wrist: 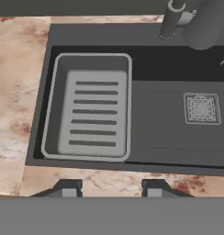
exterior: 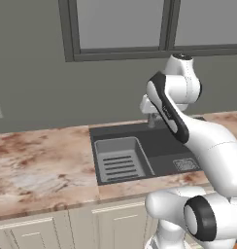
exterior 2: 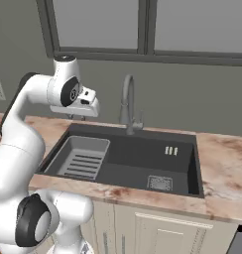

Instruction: Navigate to the stove.

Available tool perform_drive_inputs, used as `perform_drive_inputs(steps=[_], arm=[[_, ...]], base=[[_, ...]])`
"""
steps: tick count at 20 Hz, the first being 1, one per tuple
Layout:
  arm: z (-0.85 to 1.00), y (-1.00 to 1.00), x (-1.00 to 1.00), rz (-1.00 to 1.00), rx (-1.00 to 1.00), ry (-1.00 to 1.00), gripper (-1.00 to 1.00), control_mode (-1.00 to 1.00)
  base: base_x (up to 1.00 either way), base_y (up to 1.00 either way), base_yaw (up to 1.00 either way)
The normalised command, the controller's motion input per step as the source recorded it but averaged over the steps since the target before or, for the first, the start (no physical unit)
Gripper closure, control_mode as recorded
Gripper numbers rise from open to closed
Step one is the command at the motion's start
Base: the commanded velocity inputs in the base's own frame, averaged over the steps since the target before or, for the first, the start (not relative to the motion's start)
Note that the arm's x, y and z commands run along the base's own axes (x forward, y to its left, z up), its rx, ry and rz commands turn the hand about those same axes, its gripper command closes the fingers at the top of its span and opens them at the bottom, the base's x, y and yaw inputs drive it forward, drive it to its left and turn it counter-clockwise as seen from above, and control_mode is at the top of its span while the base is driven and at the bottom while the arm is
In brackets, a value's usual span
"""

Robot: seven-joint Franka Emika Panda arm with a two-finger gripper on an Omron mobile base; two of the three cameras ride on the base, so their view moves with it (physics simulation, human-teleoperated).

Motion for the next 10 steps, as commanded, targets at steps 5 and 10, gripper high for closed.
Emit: perform_drive_inputs(steps=[5, 10], arm=[[0.00, 0.00, 0.00, 0.00, 0.00, 0.00, -1.00, 1.00], [0.00, 0.00, 0.00, 0.00, 0.00, 0.00, -1.00, 1.00]], base=[[-0.49, 0.00, 0.00], [-0.82, 0.01, -0.15]])
